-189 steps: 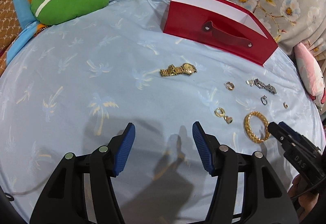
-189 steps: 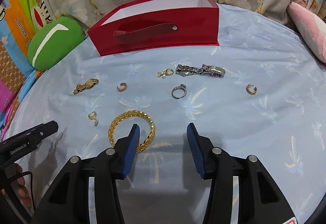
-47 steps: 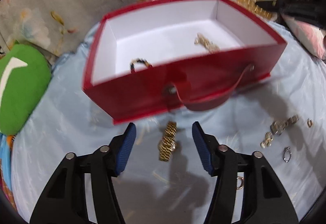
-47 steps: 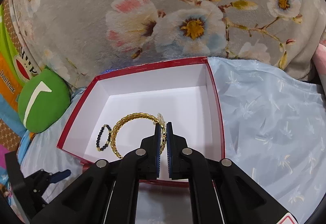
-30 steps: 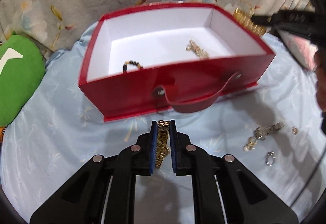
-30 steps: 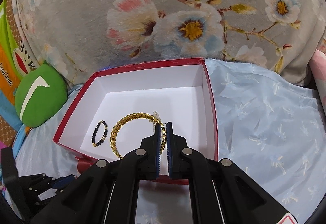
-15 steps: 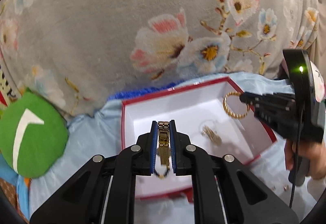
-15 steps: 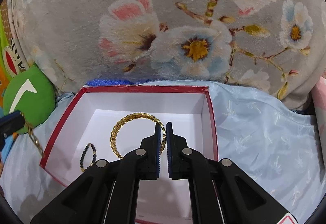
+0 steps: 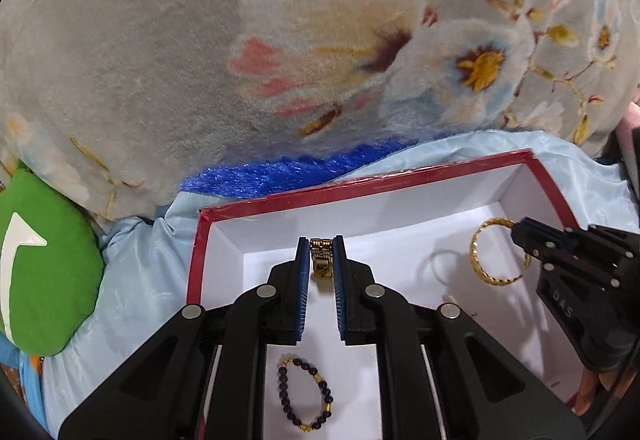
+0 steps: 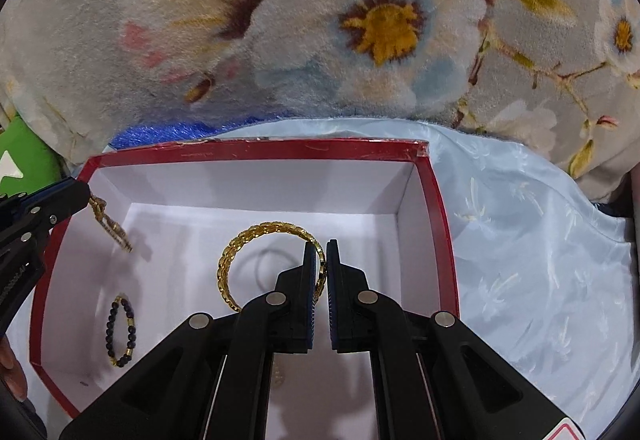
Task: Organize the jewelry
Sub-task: 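Lower the watch and bangle into the red box and open both tools, then move both tools back over the remaining rings and earrings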
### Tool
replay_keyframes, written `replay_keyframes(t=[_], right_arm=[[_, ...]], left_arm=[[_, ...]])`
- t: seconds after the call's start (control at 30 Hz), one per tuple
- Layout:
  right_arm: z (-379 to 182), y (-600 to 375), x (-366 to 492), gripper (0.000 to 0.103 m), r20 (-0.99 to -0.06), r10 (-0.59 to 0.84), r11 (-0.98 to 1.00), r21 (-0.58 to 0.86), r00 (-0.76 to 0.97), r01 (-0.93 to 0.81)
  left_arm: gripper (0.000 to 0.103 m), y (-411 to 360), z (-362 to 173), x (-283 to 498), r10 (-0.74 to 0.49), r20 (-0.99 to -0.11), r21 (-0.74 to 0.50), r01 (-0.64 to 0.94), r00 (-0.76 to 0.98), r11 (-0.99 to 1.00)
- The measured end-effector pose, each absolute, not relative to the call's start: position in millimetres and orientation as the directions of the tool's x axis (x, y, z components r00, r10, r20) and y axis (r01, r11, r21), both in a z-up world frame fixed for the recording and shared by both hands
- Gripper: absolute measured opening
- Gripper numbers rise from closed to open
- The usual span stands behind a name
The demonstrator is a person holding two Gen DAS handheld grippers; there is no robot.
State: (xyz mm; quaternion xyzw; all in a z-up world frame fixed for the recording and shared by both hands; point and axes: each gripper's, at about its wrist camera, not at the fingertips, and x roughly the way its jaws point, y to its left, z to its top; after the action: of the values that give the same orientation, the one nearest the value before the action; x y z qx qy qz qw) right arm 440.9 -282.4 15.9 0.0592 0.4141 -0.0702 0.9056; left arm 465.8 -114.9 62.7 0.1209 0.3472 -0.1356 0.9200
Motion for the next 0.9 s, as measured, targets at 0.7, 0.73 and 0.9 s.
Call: replay_keyframes(t=[0.7,0.73,0.9], right_arm=[[69,-261,212,0.052,-0.485,-0.005,0.994,0.092,0.875,0.057],[65,-258,191,0.052,-0.490,0.013,0.994,0.101,0.871,0.042],[31,-238,110,0.052,-0.563,0.020,0.997,0.074,0.826,0.026]], left_arm=[[0.084,-32,76,307,-0.164,-0.576,0.094,0.264,0.801,0.960],[0.084,-26,70,293,-0.175,-0.592,0.084,0.276,0.787,0.957],[0.084,-4,28,233,-0.230,-0.700,0.005,0.327,0.676,0.945]])
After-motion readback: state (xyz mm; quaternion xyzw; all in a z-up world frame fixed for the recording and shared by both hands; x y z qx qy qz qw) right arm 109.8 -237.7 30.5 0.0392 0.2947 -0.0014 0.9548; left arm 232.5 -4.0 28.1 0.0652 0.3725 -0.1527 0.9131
